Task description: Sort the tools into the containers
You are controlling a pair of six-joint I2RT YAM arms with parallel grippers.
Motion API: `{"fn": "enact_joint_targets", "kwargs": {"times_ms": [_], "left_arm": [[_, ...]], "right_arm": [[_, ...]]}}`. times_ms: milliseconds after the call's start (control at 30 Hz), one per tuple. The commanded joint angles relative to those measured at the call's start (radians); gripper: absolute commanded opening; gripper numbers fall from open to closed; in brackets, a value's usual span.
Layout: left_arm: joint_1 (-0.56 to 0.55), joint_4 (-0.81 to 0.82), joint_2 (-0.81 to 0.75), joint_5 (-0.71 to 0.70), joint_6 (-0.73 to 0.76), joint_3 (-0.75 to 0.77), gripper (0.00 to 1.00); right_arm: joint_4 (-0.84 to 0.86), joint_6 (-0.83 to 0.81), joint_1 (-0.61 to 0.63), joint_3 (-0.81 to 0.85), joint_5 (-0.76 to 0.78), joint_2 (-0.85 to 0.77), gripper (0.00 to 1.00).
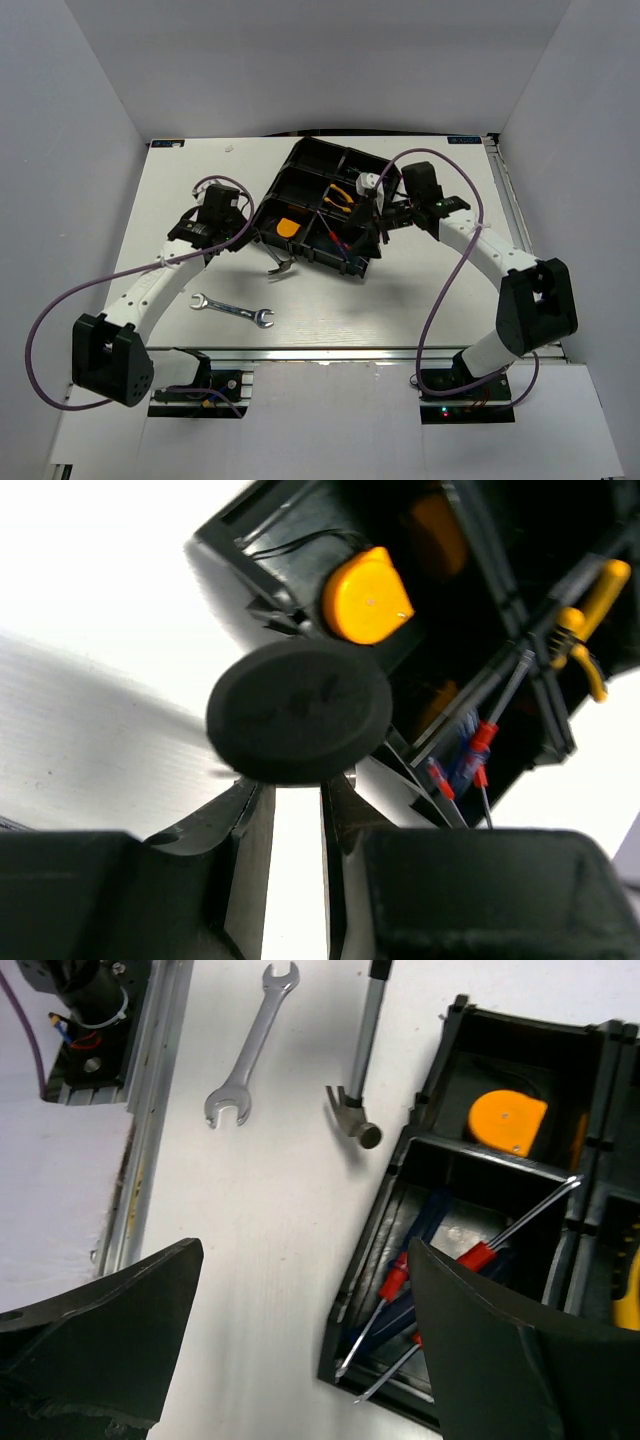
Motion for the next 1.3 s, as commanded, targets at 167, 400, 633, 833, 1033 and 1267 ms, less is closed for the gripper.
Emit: {"fn": "enact_joint_targets", "kwargs": {"times_ms": [167,400,633,833,1033,1267], "left_arm": [[0.001,0.074,-0.136,0.065,0.127,0.016,0.00],[0.001,0.074,-0.151,0.111,0.181,0.113,0.00],[0.001,0.077,-0.070,0.137,0.180,0.270,0.00],[0.001,0.144,0.095,0.113,0.198,0.410,0.00],[0.003,0.238,0.312,0.047,0.233,0.551,0.00],[0.003,0.283,0.522,0.016,0.298,0.711,0.00]], "right_arm": [[0.041,-0.003,0.002,0.107,0.005,0.023,0.89],[0.003,-0.047,-0.011,0.103,0.022,-0.019,0.89],[-0.013,-0.047,-0.085,0.084,0.014,-0.063,0.89],[-0.017,-0.047,-0.160,0.038,0.011,-0.112,0.89],[-0.016,-0.044,-0.231,-0.009,0.000,-0.154,0.89],[-0.027,-0.056,-0.287,-0.055,-0.007,-0.201,0.89]]}}
